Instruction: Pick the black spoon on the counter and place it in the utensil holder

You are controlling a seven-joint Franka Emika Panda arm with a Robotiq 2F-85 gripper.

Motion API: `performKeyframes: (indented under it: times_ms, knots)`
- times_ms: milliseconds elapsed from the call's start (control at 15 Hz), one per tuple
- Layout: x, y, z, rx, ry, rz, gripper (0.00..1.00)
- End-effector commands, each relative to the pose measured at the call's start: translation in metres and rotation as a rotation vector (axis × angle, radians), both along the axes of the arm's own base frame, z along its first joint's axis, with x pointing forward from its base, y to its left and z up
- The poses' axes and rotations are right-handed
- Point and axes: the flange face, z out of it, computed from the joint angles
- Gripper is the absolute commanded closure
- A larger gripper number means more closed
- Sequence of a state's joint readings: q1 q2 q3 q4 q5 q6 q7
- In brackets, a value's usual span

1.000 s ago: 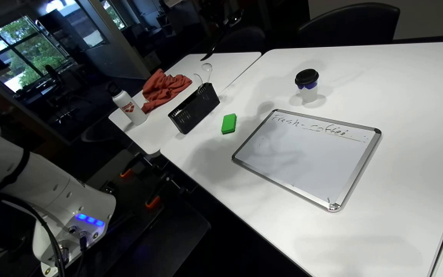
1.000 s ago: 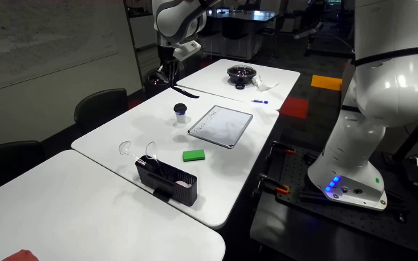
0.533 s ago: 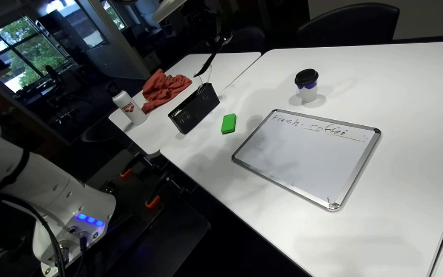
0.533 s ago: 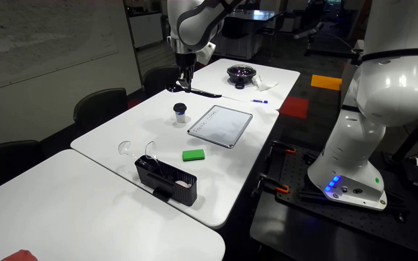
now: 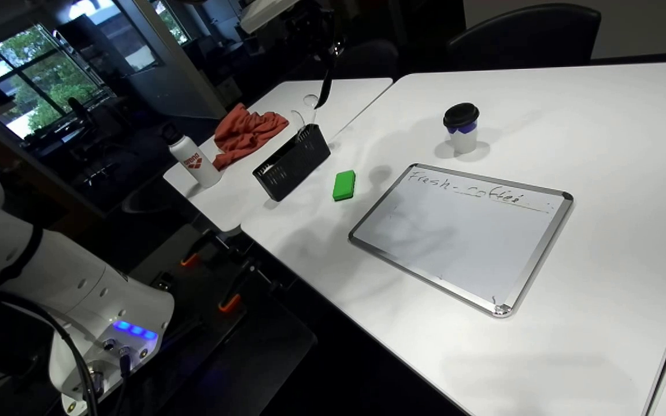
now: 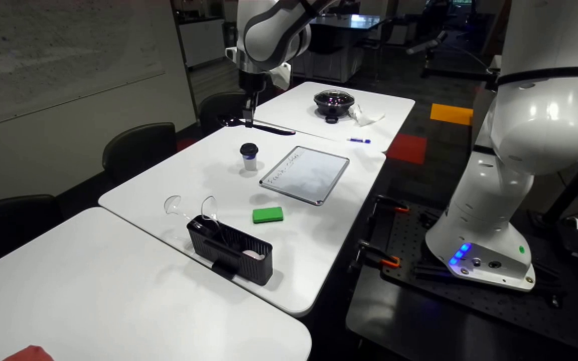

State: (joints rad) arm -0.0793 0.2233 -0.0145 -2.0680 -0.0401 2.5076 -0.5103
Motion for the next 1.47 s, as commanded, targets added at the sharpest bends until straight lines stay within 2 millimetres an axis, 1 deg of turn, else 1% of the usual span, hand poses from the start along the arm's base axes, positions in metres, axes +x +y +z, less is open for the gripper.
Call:
performKeyframes:
  times_ms: [0,200,467,667,867,1067,1267,1400]
  knots:
    - [-0.011,-0.005,0.006,0.035,-0.08,0.168,0.96]
    - [-0.015,-0.001,0.003,0.07,-0.132,0.313,0.96]
    - [-0.018,0.011,-0.002,0.102,-0.205,0.515,0.96]
    - [-0.016,0.022,-0.003,0.137,-0.264,0.667,0.96]
    - [-0.014,0.031,-0.001,0.169,-0.331,0.823,0.96]
    - [-0.013,0.037,0.0,0.204,-0.415,0.962,0.96]
    - [-0.013,0.037,-0.006,0.254,-0.521,1.072,0.96]
    - [-0.014,0.022,-0.01,0.367,-0.593,1.069,0.96]
